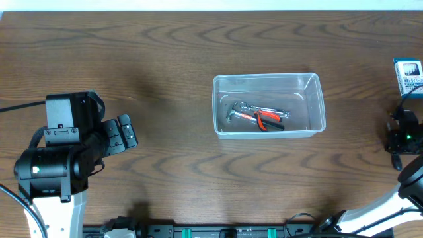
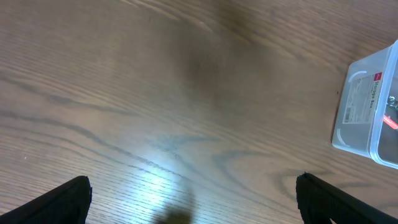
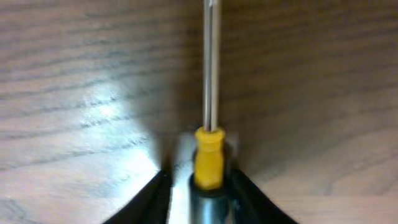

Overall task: Pack container
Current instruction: 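Close the right gripper on the screwdriver handle and lift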

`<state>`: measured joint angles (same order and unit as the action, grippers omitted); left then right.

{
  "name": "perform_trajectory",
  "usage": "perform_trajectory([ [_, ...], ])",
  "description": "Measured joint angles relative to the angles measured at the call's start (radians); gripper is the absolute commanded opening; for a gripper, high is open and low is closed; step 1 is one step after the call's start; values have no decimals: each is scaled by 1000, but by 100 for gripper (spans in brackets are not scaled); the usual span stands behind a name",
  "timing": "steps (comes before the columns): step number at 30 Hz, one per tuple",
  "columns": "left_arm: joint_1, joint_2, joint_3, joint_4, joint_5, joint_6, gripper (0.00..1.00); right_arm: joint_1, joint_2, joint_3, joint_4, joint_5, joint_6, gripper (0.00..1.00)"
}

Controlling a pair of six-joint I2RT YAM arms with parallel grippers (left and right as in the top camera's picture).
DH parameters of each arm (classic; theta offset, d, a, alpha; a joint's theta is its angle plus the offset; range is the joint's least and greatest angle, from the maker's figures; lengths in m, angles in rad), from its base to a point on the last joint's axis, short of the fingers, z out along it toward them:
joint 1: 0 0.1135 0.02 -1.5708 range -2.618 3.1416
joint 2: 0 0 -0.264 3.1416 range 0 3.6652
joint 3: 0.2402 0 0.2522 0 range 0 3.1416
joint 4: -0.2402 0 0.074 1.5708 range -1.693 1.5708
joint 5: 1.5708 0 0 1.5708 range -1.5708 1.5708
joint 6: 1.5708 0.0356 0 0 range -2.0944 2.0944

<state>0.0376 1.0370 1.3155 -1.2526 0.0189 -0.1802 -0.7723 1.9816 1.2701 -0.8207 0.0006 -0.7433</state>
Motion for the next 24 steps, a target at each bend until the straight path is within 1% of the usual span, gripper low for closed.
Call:
perform_trajectory([
  [8, 0, 0, 0, 0, 0, 0, 98, 5, 0, 6, -5, 0, 19, 7],
  [9, 0, 0, 0, 0, 0, 0, 98, 5, 0, 6, -6, 0, 21, 7],
  [11, 0, 0, 0, 0, 0, 0, 98, 5, 0, 8, -8, 0, 21, 12],
  [13, 0, 0, 0, 0, 0, 0, 98, 5, 0, 11, -7, 0, 21, 13],
  [19, 0, 0, 0, 0, 0, 0, 98, 29, -24, 45, -5, -5, 25, 13],
  [20, 0, 0, 0, 0, 0, 0, 98, 38, -32, 56, -5, -7, 29, 12],
  [24, 0, 0, 0, 6, 0, 0, 98, 110, -71, 138, -9, -19, 61, 13],
])
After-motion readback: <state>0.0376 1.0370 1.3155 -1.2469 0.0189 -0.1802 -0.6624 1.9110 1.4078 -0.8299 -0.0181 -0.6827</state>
